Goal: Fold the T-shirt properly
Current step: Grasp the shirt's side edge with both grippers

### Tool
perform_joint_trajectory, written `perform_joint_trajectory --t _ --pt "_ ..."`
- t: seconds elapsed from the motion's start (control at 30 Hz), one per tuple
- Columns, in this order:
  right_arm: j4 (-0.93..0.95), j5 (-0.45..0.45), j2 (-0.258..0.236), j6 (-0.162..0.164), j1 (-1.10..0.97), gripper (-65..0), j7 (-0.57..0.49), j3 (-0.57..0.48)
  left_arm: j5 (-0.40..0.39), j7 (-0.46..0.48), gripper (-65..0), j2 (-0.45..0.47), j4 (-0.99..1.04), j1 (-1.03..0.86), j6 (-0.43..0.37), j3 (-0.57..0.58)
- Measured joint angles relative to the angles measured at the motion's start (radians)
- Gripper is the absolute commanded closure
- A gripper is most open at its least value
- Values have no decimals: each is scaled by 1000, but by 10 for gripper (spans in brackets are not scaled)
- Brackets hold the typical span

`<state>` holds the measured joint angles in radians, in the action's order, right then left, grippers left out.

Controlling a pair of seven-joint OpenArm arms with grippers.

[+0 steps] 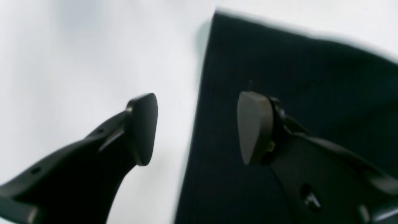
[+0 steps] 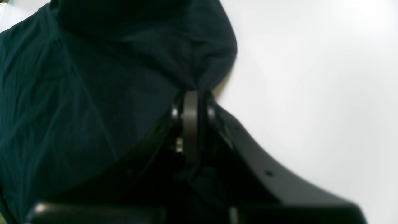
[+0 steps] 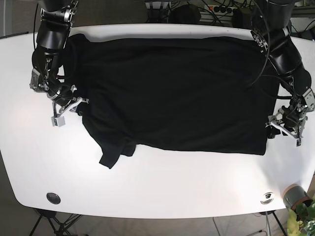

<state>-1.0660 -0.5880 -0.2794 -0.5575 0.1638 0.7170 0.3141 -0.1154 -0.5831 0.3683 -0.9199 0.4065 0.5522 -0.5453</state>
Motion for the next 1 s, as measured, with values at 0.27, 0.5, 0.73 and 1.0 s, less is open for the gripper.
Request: perform_joint_trajectory --t 0.27,0.5,0.73,1.0 --pt "0 -1 0 0 2 -21 1 0 1 88 -521 22 213 67 -67 127" --pt "0 -2 1 0 2 -21 1 0 -5 143 -521 26 319 109 -69 179" --pt "0 -3 2 0 2 -21 2 1 -19 193 -518 32 378 128 3 183" --pt "0 0 2 0 8 -21 13 1 -27 59 -447 33 342 129 133 183"
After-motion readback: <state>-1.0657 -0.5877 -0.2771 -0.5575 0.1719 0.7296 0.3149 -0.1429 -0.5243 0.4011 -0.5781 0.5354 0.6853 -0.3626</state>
